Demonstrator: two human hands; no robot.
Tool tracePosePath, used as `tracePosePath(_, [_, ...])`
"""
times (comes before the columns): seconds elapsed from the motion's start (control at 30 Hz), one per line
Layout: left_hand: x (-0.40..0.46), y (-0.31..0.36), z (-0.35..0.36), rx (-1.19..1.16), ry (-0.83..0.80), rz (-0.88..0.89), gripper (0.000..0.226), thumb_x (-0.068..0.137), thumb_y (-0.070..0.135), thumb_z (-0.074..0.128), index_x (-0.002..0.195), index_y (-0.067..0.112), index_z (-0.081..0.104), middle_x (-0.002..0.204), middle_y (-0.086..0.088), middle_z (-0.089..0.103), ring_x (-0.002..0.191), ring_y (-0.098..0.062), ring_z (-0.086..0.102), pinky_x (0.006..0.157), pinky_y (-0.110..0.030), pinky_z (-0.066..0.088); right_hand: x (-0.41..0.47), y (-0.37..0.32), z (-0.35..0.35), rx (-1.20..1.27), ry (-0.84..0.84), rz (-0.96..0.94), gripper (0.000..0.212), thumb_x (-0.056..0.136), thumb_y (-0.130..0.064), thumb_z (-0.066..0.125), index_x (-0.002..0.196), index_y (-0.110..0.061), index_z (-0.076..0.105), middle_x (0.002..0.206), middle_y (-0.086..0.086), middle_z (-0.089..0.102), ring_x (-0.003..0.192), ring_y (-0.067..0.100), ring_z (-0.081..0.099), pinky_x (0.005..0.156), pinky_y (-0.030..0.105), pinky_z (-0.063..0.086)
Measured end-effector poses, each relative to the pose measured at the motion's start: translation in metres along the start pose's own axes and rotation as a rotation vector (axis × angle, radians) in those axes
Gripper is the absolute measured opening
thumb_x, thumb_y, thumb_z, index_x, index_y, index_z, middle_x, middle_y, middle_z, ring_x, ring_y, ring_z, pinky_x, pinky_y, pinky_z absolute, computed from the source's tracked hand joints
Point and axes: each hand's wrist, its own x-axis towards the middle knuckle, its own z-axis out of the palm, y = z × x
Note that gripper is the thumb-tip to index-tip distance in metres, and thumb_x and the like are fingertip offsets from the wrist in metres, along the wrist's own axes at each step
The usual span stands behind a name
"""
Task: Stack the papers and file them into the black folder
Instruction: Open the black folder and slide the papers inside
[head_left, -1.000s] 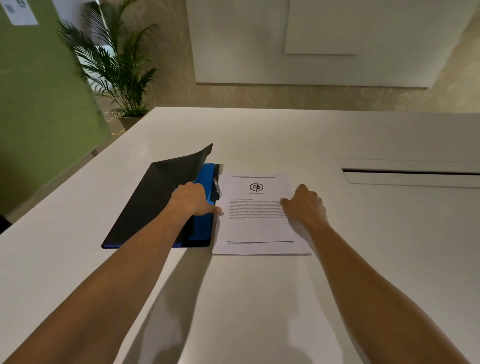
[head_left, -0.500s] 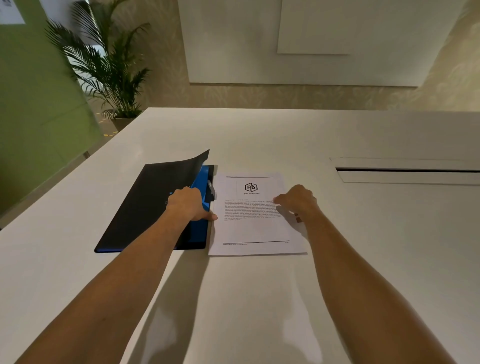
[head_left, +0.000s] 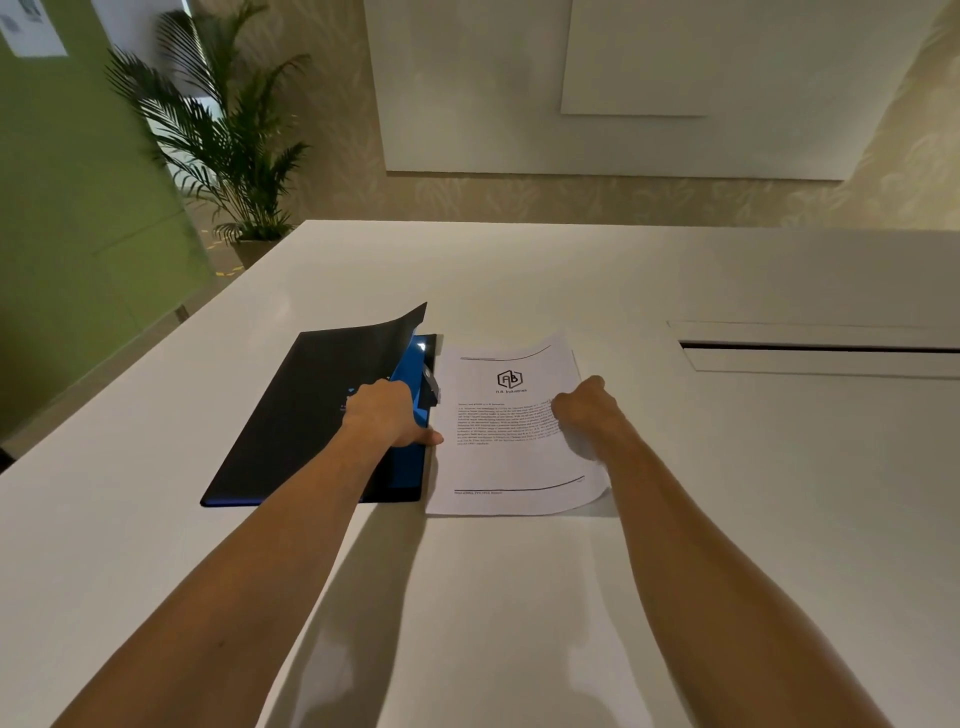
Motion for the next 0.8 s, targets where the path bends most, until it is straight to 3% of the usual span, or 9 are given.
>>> tracePosePath(0.1, [-0.002,-0.001,-0.001,-0.014,-0.003,0.005,0.063,0.062,0.072,0.071,0.072,0.017,0.044,0.072,-0.001,0.054,0.059,-0.014,0.052,0.057,-0.029,0.045,0.001,0.002,-0.003,0.009,-0.043,-0.02,0.046,0.091,-0.012,0.049,0.134,0.0,0.036,0.119,0.019,0.055,0.098,0.032,0.054,0.071,0.033,0.044])
tracePosePath(0.17, [-0.003,-0.001,-0.003,-0.033,-0.006,0.01,0.063,0.062,0.072,0.072,0.071,0.017,0.043,0.071,-0.001,0.054,0.057,-0.013,0.052,0.055,-0.028,0.044,0.002,0.006,-0.01,0.017,-0.075,-0.06,0.022,0.088,-0.009,0.051,0.108,0.002,0.05,0.095,0.011,0.057,0.08,0.026,0.053,0.056,0.029,0.039])
tracePosePath(0.2, [-0.004,-0.001,-0.004,-0.041,-0.011,0.011,0.062,0.063,0.072,0.071,0.07,0.016,0.043,0.069,-0.001,0.054,0.056,-0.013,0.051,0.056,-0.028,0.045,0.002,0.007,-0.013,0.03,-0.078,-0.063,0.008,0.087,-0.006,0.053,0.092,0.0,0.052,0.084,0.009,0.055,0.074,0.024,0.053,0.056,0.028,0.039])
tracePosePath(0.27, [-0.005,-0.002,-0.007,-0.06,-0.019,0.009,0.058,0.07,0.068,0.069,0.069,0.015,0.044,0.069,-0.001,0.053,0.057,-0.014,0.05,0.06,-0.03,0.048,0.007,0.008,-0.02,0.149,-0.088,-0.068,0.007,0.084,0.002,0.055,0.079,-0.001,0.051,0.081,0.013,0.057,0.075,0.028,0.057,0.066,0.032,0.048])
tracePosePath(0.33, [-0.007,-0.006,-0.011,-0.104,-0.026,0.007,0.046,0.083,0.054,0.064,0.073,0.012,0.048,0.072,-0.003,0.054,0.06,-0.015,0.052,0.055,-0.028,0.044,0.01,0.006,-0.029,0.312,-0.104,-0.084,0.01,0.083,0.011,0.053,0.085,0.001,0.054,0.097,0.022,0.062,0.087,0.034,0.062,0.082,0.04,0.055])
tracePosePath(0.4, [-0.008,-0.011,-0.015,-0.147,-0.034,0.006,0.029,0.092,0.031,0.058,0.075,0.01,0.05,0.074,-0.004,0.055,0.061,-0.016,0.053,0.051,-0.026,0.04,0.011,-0.001,-0.039,0.398,-0.093,-0.135,0.019,0.082,0.015,0.052,0.097,0.002,0.055,0.106,0.023,0.063,0.092,0.033,0.063,0.086,0.044,0.056])
tracePosePath(0.5, [-0.012,-0.013,-0.02,-0.174,-0.014,0.002,0.026,0.093,0.013,0.051,0.068,0.012,0.045,0.069,-0.003,0.05,0.056,-0.013,0.048,0.046,-0.023,0.034,0.01,-0.014,-0.052,0.489,-0.036,-0.2,0.031,0.083,0.014,0.053,0.112,0.003,0.054,0.113,0.022,0.064,0.101,0.034,0.063,0.091,0.046,0.055])
tracePosePath(0.63, [-0.013,-0.006,-0.024,-0.235,0.0,0.009,0.028,0.094,0.013,0.052,0.067,0.013,0.044,0.069,-0.003,0.051,0.057,-0.013,0.049,0.046,-0.022,0.033,-0.004,-0.033,-0.053,0.582,0.006,-0.281,0.03,0.085,0.006,0.051,0.111,-0.009,0.051,0.103,0.008,0.065,0.087,0.021,0.066,0.062,0.03,0.055])
tracePosePath(0.8, [-0.015,0.007,-0.034,-0.319,-0.002,0.028,0.018,0.092,0.014,0.057,0.076,0.012,0.048,0.074,-0.001,0.052,0.062,-0.014,0.052,0.047,-0.023,0.037,-0.023,-0.045,-0.029,0.452,0.083,-0.386,0.03,0.086,-0.003,0.052,0.11,-0.02,0.05,0.091,-0.004,0.064,0.071,0.013,0.062,0.039,0.017,0.045])
